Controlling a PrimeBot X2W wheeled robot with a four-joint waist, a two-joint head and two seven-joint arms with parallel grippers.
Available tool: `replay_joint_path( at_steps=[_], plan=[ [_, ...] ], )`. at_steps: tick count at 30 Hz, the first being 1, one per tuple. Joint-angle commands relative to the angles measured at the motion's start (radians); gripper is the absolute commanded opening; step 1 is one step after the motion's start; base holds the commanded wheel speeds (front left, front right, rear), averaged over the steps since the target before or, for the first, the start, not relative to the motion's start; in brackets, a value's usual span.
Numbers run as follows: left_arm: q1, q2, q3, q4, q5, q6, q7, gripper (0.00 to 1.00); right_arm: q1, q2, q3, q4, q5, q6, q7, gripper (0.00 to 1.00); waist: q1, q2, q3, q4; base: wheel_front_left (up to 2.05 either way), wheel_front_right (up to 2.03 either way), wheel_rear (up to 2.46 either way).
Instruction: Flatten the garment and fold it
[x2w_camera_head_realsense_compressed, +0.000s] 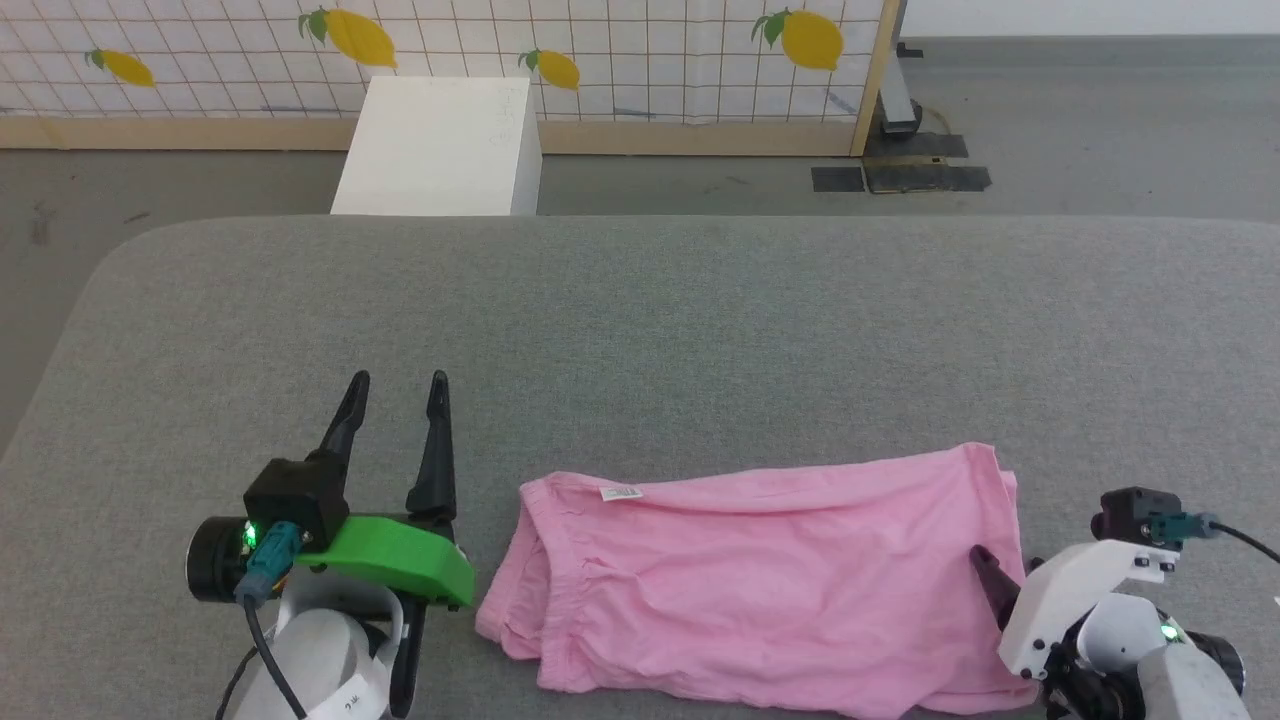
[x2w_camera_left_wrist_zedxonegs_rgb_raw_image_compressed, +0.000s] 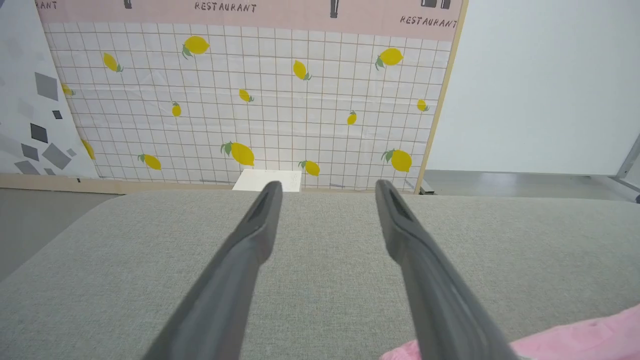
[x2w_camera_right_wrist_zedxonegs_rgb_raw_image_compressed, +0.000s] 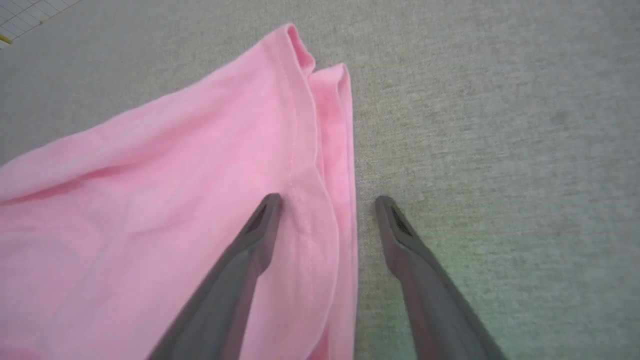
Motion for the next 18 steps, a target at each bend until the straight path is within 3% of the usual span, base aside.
replay_joint_path(
  at_steps=[1,2,10,15,18],
  plan=[
    [-0.002,-0.042,0.054,0.006,0.054,-0.037,-0.005,1.0,0.001,0.002,0.048,0.049,0.021,-0.002,0.112,0.2,0.0,0.0,-0.005,0.004,0.0,0.0,0.0],
    [0.006,-0.057,0.074,0.014,0.07,-0.054,-0.005,1.0,0.013,0.002,0.058,0.017,0.019,-0.002,0.095,0.0,0.0,0.0,-0.009,0.002,0.0,0.0,0.0],
    [0.034,-0.091,0.121,0.03,0.106,-0.094,-0.005,1.0,0.059,0.002,-0.109,-0.111,-0.106,-0.002,0.007,0.0,0.0,0.0,-0.025,-0.003,0.0,0.0,0.0],
    [0.046,-0.103,0.137,0.034,0.119,-0.109,-0.005,1.0,0.083,0.002,-0.224,-0.178,-0.209,-0.002,0.02,0.0,0.0,0.0,-0.028,0.001,0.0,0.0,0.0],
    [0.05,-0.108,0.146,0.035,0.125,-0.115,-0.005,1.0,0.1,0.002,-0.224,-0.235,-0.223,-0.002,0.045,0.0,0.0,0.0,-0.025,0.003,0.0,0.0,0.0]
  ],
)
